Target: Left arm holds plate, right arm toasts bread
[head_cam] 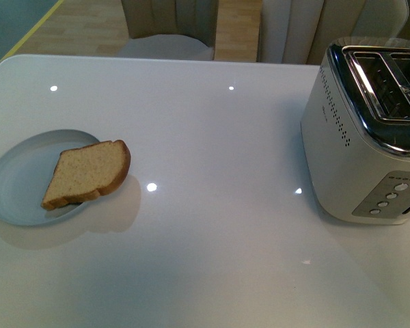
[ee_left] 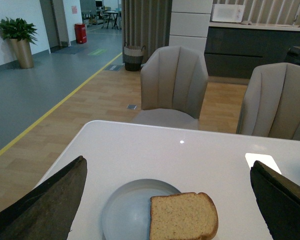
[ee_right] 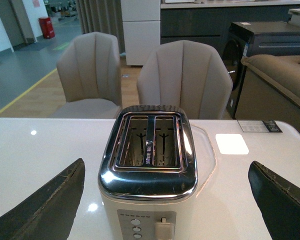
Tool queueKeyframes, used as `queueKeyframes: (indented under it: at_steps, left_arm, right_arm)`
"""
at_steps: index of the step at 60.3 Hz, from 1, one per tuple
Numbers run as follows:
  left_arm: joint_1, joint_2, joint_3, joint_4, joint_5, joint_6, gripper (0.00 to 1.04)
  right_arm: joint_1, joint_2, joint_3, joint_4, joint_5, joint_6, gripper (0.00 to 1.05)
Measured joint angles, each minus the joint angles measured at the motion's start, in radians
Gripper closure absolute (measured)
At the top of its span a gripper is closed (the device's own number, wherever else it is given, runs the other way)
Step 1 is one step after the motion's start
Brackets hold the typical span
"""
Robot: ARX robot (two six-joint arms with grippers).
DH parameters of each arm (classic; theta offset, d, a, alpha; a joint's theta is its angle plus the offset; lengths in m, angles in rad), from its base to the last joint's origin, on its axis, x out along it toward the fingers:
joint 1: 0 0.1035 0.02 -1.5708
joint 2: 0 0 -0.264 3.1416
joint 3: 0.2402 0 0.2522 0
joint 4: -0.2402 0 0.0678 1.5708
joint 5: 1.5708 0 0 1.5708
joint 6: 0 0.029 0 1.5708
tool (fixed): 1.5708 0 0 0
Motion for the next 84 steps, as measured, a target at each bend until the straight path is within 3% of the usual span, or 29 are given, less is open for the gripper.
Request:
queueKeyframes:
  at_steps: [30,32,33,34,37,41,45,53,62,70,84]
  left_arm:
    - [0.000,0.000,0.000,0.000,0.000,0.000,0.07]
    - [0.008,0.008,0.004,-0.017,0.023,-0.019,0.07]
    - [0.032,0.037,0.029,-0.085,0.128,-0.080,0.07]
    - [0.040,0.051,0.037,-0.106,0.156,-0.117,0.07]
    - [0.061,0.162,0.072,-0.152,0.287,-0.280,0.07]
    - [0.069,0.264,0.087,-0.103,0.349,-0.420,0.07]
    - [0.105,0.435,0.118,0.039,0.397,-0.514,0.07]
    - [0.200,0.809,0.211,0.317,0.463,-0.505,0.07]
    - [0.278,1.236,0.372,0.508,0.461,-0.416,0.07]
    - [0.308,1.584,0.554,0.511,0.441,-0.312,0.07]
    - [0.341,1.943,0.769,0.495,0.393,-0.222,0.07]
  right_arm:
    - [0.000,0.000,0.000,0.000,0.000,0.000,0.09]
    - [0.000,0.000,0.000,0.000,0.000,0.000,0.09]
    - [0.000,0.000,0.000,0.000,0.000,0.000,0.09]
    - [0.000,0.000,0.000,0.000,0.000,0.000,0.09]
    - [0.000,0.000,0.000,0.000,-0.002,0.000,0.09]
    - [0.000,0.000,0.000,0.000,0.000,0.000,0.09]
    - [0.000,0.000,0.000,0.000,0.000,0.000,0.09]
    - [0.000,0.000,0.000,0.000,0.000,0.000,0.09]
    - [0.000,0.000,0.000,0.000,0.000,0.000,0.09]
    - [0.000,0.000,0.000,0.000,0.000,0.000,0.09]
    - [0.000,0.000,0.000,0.000,0.000,0.000,0.09]
